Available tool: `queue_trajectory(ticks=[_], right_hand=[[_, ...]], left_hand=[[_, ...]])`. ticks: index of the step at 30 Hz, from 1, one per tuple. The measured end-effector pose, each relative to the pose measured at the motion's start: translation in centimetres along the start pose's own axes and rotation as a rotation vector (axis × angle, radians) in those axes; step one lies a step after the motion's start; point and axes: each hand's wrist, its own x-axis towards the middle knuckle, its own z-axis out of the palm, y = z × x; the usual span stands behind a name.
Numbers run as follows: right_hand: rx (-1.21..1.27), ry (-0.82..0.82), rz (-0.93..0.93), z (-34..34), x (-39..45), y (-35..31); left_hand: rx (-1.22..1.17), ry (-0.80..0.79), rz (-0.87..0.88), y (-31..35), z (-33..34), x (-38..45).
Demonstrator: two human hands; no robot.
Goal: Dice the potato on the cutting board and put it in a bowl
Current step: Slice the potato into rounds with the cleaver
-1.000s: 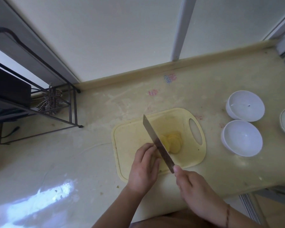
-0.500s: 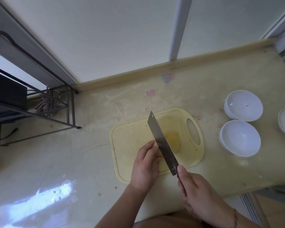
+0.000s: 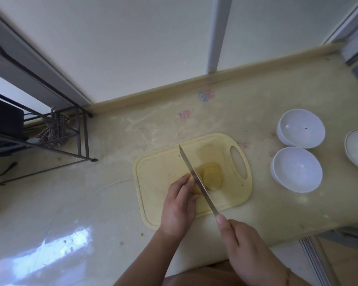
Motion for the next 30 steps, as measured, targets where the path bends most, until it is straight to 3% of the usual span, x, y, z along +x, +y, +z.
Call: queue_trajectory(ticks=[15,23,30], right_hand=[[-0.028,-0.105,-0.005,1.5,4.7,-0.1],[0.135,-0.127,0.04,-0.2,4.2,-0.4],[0.098,-0.144,0.041,-1.1,2.0,-0.6]], left_hand=[[-0.02,-0.027,-0.005,0.5,0.1,-0.7],[-0.034,-0.002,-0.066,0.6,-0.1,-1.7],[-0.014,0.044,-0.117,1.0,-0.3,-1.5]])
